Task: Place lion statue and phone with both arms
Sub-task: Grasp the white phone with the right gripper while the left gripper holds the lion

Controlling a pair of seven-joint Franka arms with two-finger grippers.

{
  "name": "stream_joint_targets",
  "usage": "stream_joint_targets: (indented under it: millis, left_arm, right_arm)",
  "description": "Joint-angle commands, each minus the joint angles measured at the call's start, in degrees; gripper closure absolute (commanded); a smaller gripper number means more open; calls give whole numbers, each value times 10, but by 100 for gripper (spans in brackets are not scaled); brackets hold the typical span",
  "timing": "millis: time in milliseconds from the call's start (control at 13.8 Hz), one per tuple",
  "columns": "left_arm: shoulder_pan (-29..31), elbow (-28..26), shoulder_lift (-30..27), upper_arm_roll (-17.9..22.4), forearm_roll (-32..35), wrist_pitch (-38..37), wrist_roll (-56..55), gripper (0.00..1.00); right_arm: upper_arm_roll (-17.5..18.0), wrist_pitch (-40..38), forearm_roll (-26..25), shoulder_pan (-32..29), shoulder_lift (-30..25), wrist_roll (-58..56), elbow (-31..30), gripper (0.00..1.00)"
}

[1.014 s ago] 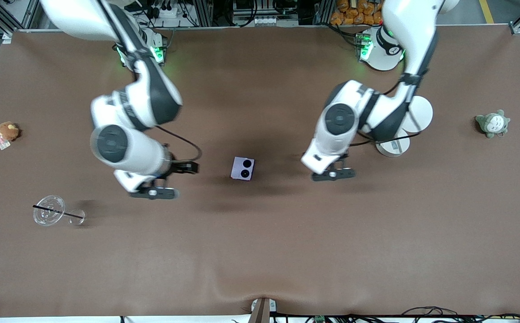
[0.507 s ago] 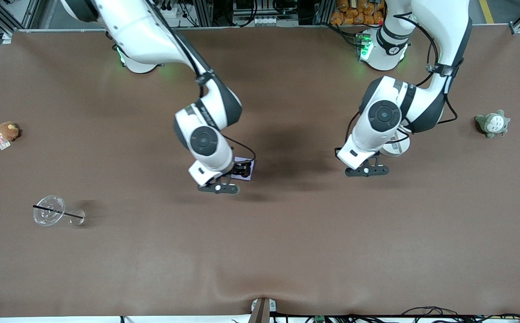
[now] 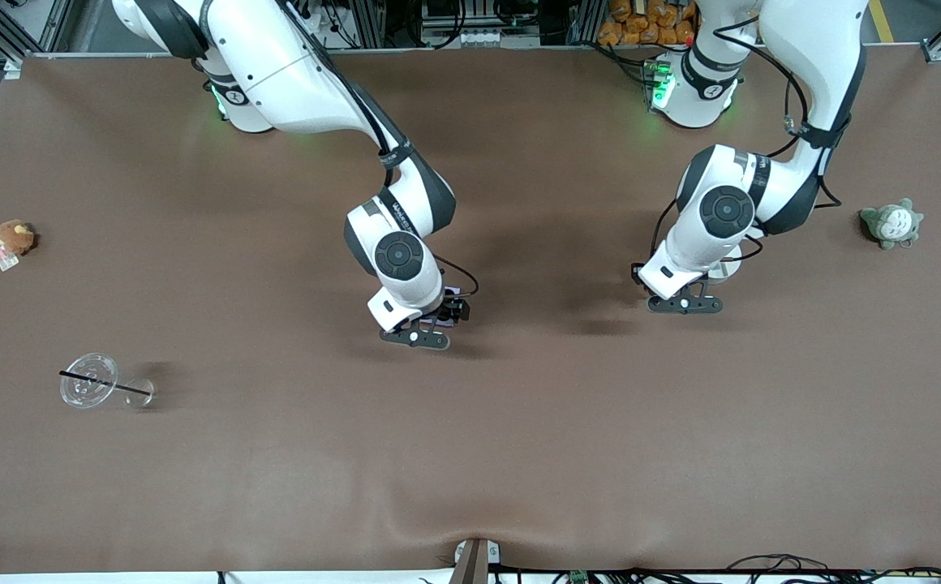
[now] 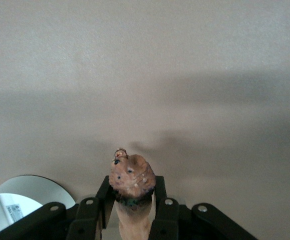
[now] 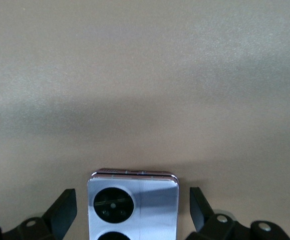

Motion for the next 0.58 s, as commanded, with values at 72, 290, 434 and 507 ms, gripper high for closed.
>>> stream_joint_targets:
  millis: [72,290,434,507]
  left_arm:
    - [10,-66,-32,-18,11,43,1,98]
    - [10,-75,-33,-19,11,48,0,94]
    - [10,-75,-28,-19,11,48,0,87]
    - [10,-75,-29,-19,11,48,0,83]
  right_arm:
    - [-6,12,-7,12,4,14,-10,0]
    - [-6,26,-8,19,7,18,-25,0]
    - [-6,25,-8,25,7,29,-26,0]
    - [-6,25,-7,27,7,31,-26,0]
